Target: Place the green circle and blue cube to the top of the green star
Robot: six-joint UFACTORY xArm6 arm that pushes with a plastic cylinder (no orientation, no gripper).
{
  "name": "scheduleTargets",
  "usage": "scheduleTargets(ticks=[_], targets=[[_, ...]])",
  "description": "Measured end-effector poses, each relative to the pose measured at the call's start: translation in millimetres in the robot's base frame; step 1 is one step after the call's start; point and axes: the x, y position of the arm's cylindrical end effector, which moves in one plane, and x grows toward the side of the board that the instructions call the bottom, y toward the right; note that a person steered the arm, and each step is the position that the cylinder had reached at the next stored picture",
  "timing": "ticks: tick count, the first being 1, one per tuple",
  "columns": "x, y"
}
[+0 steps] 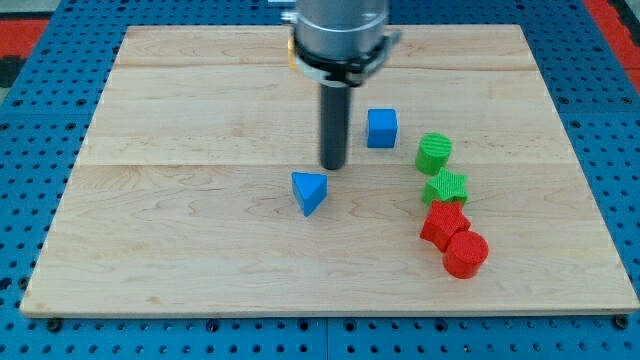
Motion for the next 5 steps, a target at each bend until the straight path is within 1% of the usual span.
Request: scheduleTargets(ticks=[1, 2, 3, 4, 5], targets=[[-38, -14], [-58, 1], [-58, 53], [-58, 92], [-57, 93]])
